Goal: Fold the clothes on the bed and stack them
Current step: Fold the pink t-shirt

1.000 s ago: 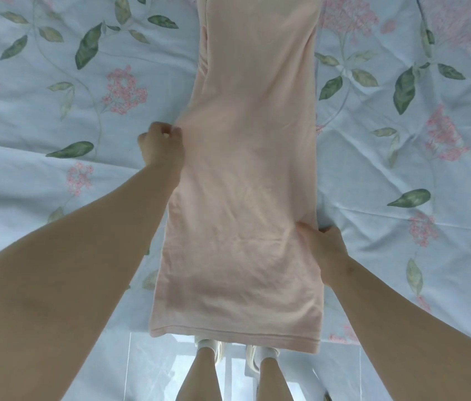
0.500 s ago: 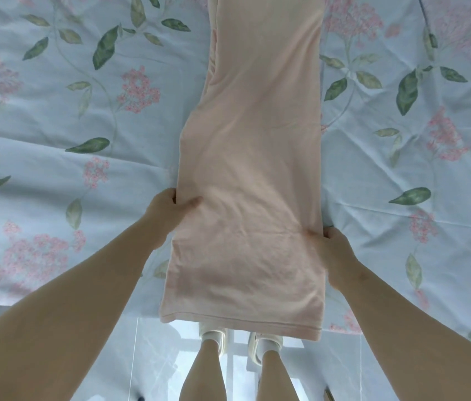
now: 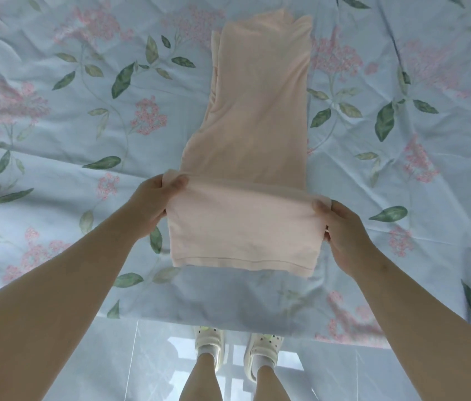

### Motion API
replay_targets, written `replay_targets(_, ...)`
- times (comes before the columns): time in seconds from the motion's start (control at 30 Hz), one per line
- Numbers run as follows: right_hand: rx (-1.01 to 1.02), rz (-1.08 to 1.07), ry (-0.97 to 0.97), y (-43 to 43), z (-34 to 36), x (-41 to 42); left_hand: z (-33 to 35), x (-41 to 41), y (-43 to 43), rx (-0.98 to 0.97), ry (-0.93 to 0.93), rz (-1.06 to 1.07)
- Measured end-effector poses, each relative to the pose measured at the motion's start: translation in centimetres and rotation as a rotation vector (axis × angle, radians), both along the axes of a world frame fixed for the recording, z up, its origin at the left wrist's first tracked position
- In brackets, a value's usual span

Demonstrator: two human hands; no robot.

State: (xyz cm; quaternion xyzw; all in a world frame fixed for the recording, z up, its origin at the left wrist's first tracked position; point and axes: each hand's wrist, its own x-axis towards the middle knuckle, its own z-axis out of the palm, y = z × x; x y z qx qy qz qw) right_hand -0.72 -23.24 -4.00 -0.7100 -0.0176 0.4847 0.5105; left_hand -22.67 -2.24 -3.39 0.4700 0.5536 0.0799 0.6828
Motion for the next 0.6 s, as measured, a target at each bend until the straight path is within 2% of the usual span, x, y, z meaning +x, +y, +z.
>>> replay_targets(0.13, 0.071, -0.088, -0.093, 4.0, 1.8, 2.8, 1.0, 3.6, 2.9, 0.095, -0.052, 0.132)
replay_targets(0.2, 0.058, -0.103, -0.154, 6.0, 1.8, 4.0, 0.8, 5.4, 4.5, 0.158, -0.015, 0.149)
replay_targets(0.3, -0.011, -0.134, -0.229, 9.0, 0.6, 5.4, -0.6, 7.7, 7.0, 0.254, 0.115, 0.089)
replay_targets(0.43, -0.1, -0.133, -0.322, 11.8, -2.0, 6.7, -3.2, 9.9, 9.5, 0.245, 0.235, -0.02)
replay_targets(0.6, -0.205, -0.03, -0.235, 13.2, -4.4, 6.7, -5.4, 10.3, 9.9, 0.223, 0.283, -0.182)
